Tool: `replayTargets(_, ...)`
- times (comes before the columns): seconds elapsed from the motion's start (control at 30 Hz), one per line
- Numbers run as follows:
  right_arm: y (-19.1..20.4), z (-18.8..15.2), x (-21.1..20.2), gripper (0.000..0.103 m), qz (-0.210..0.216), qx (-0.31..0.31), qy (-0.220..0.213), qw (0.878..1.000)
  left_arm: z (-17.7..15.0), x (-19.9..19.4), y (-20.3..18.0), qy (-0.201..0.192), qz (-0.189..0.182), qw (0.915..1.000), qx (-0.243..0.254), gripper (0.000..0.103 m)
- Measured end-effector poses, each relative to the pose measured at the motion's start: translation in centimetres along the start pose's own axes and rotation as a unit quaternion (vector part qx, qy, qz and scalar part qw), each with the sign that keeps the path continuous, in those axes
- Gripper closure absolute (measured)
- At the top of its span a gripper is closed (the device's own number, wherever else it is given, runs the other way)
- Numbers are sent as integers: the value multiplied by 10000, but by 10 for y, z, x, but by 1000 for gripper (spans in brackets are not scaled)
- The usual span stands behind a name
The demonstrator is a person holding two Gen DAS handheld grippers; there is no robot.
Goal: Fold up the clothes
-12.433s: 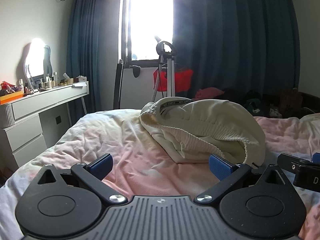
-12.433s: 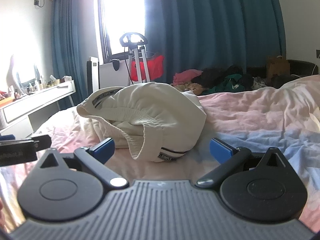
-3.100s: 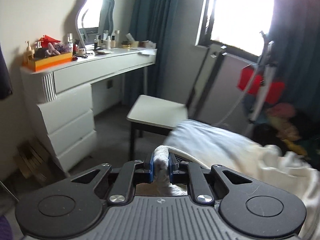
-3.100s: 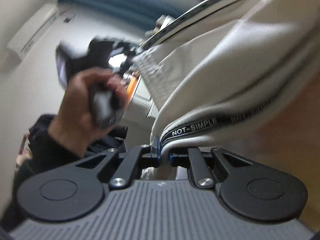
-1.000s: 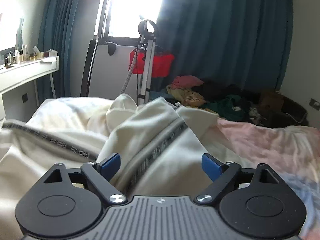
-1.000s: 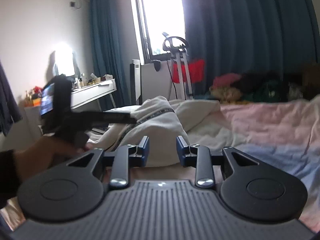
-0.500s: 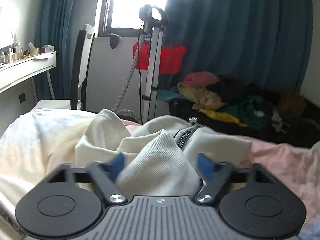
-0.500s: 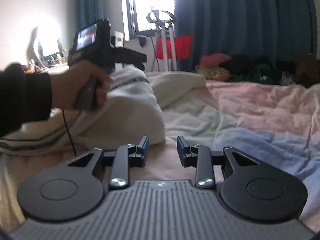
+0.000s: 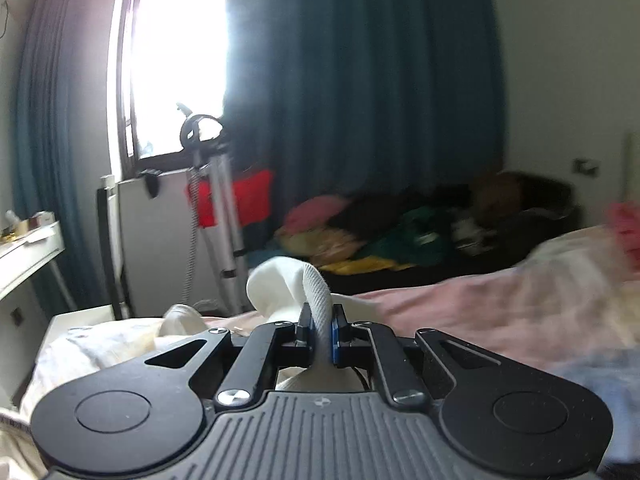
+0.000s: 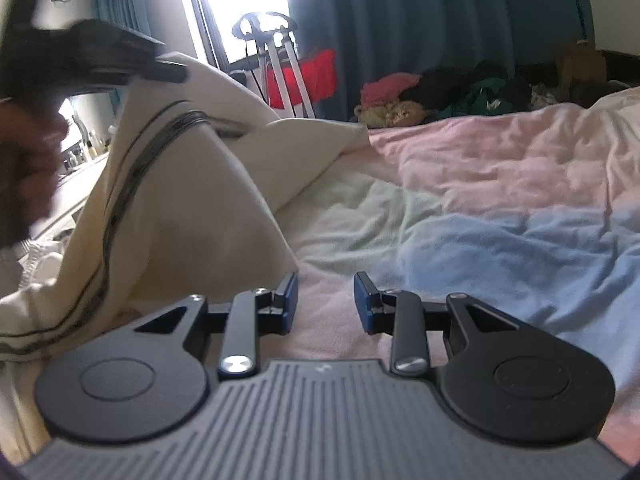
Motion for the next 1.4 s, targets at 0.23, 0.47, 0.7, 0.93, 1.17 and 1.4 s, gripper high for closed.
replayTargets(0.23,0,12,-38,69,-252,-161,-442,9986,-95,-102,-56,335,-640,9950,-695,95)
replayTargets(0.47,-3,-1,-58,69,-229,230,-209,9993,-150,-101,-46,935,-561,9882,-1075,67)
replayTargets(0.7,6,-18,-60,68,79,372,284,9989,-136,-114,-25,805,-707,9803,-1658,28)
replayTargets(0.93,32,35,-3,68,500,652,819,9932,-131,-126,-7,649,-377,9815,-1764,22)
replayTargets(1.17,74,104,116,67,239,914,1341,9865,-140,-102,20,719,-154,9844,-1600,20)
replayTargets(1.4,116,98,226,42,-46,819,2347,9686,-155,-78,55,732,-74,9774,-1983,20)
Point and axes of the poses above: each gripper's, at about its wrist camera, not at the fingertips, and x roughly the way its jaws point, y to its left, z to its top, the point moved 8 cm from there along x, roughly the way its jaws point, and after that the axes turned 6 degrees about -z, right-handed, at the moved point
